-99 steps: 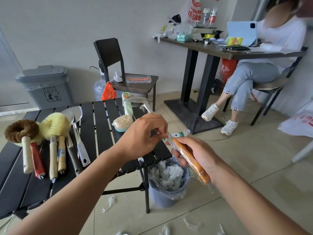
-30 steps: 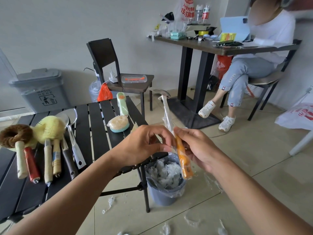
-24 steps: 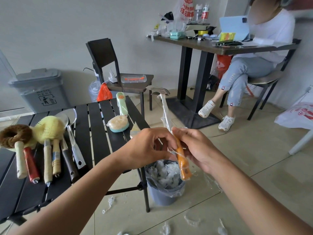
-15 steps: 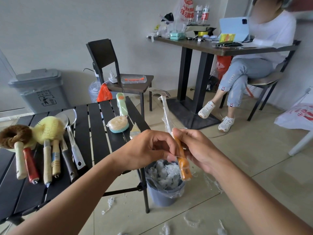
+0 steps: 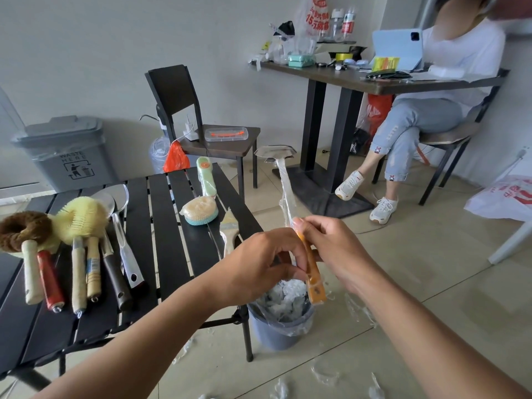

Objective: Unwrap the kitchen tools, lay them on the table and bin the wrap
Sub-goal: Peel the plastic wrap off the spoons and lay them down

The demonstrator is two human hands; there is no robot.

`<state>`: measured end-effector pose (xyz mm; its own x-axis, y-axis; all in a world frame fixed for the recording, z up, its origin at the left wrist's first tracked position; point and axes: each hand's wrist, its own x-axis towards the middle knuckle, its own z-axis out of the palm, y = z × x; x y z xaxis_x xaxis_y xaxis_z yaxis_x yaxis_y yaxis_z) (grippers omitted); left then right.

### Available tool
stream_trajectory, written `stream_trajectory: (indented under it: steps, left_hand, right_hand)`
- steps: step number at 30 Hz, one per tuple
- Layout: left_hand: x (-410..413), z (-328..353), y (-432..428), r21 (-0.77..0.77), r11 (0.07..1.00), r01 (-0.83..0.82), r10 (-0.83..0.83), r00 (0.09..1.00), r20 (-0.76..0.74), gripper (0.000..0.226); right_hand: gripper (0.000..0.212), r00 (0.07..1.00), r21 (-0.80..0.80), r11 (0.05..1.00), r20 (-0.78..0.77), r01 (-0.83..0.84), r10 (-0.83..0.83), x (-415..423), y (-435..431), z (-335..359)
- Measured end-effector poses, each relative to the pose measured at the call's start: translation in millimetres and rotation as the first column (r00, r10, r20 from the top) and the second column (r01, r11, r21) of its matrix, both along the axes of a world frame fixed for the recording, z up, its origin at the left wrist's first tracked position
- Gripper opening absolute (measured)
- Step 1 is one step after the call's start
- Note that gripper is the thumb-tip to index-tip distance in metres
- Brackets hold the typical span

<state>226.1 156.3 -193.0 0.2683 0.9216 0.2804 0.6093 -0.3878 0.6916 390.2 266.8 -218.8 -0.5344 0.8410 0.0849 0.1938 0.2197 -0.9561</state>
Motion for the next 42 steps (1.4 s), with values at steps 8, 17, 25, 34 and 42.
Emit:
stream_trajectory:
  steps: [8, 17, 25, 34, 42]
  left_hand:
    - [-6.0, -0.8, 0.0, -0.146, 0.989, 0.023, 0.001, 0.987, 0.160, 0.006]
    - [-17.5, -7.9, 3.8, -0.095, 0.995, -0.031, 0.009, 0.975, -0.221, 0.020]
    - [-34.7, -17.3, 12.9, -0.179, 0.875, -0.449, 0.459, 0.888, 0.013, 0.040]
    - [-34.3, -12.7, 37.6, -0.438, 0.867, -0.238, 0.493, 0.536, 0.686, 0.050]
    - [-45.2, -13.8, 37.6, -0.376, 0.849, -0.371, 0.517, 0.437, 0.736, 0.035]
  right_hand:
    - [0.037, 0.999, -0.035, 0.999, -0.027, 0.041, -0.042, 4.1, 4.1, -1.2]
    - [0.031, 0.997, -0.055, 0.998, -0.063, 0.037, -0.041, 4.4, 4.2, 1.2]
    - [0.022, 0.999, 0.033, 0.999, -0.045, 0.008, -0.007, 14.7, 5.7, 8.0]
    - [0.015, 0.983, 0.051, 0.981, -0.006, -0.185, 0.185, -0.6, -27.9, -2.3]
    - [0.033, 0.988, 0.011, 0.988, -0.013, -0.155, 0.155, -6.3, -39.0, -8.4]
